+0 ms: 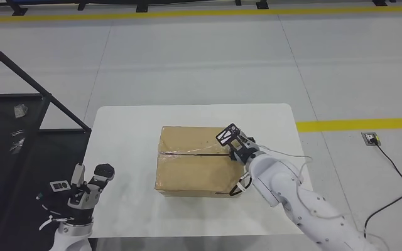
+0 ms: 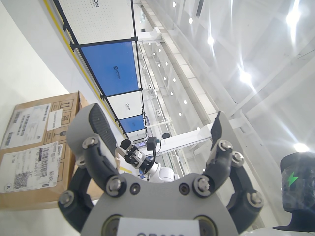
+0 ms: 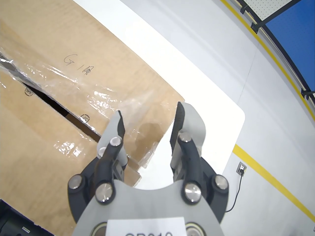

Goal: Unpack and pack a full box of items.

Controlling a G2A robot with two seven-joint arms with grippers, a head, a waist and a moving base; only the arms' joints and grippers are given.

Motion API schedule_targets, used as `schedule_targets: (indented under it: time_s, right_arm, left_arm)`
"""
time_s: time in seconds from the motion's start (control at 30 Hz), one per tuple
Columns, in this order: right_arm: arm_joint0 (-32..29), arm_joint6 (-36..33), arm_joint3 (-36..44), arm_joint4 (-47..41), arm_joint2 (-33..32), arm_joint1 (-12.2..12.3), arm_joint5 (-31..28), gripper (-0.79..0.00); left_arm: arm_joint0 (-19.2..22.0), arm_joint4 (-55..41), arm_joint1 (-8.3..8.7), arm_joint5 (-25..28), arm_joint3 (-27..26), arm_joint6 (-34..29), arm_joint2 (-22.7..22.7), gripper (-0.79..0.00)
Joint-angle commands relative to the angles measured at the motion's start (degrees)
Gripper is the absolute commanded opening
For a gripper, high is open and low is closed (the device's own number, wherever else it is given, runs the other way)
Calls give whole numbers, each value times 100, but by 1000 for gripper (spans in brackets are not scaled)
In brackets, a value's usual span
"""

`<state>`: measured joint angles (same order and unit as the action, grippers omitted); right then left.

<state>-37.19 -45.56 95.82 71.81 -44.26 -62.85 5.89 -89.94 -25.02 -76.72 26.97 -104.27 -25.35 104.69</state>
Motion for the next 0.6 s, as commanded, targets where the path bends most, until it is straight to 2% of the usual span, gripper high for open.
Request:
schedule_targets:
  time_s: [0.0, 0.37, 0.43, 0.5, 0.57]
  right_arm:
    - [-22, 9, -8, 7, -28, -20, -26, -465]
    - [-234, 64, -4, -53, -271, -109, -82, -483]
    - [-261, 65, -12, -119, -316, -131, -74, -551]
    - [-279, 99, -27, -164, -363, -152, -60, -785]
    - [-293, 109, -41, -203, -401, -173, -52, -785]
  left_arm:
    - [2, -11, 5, 0, 2, 8, 0, 0]
    - [29, 19, 30, 8, 39, 28, -33, 0]
    - [28, 24, 34, 14, 41, 31, -40, 0]
    - [25, 24, 39, 9, 45, 28, -48, 0]
    - [21, 29, 42, 24, 43, 35, -55, 0]
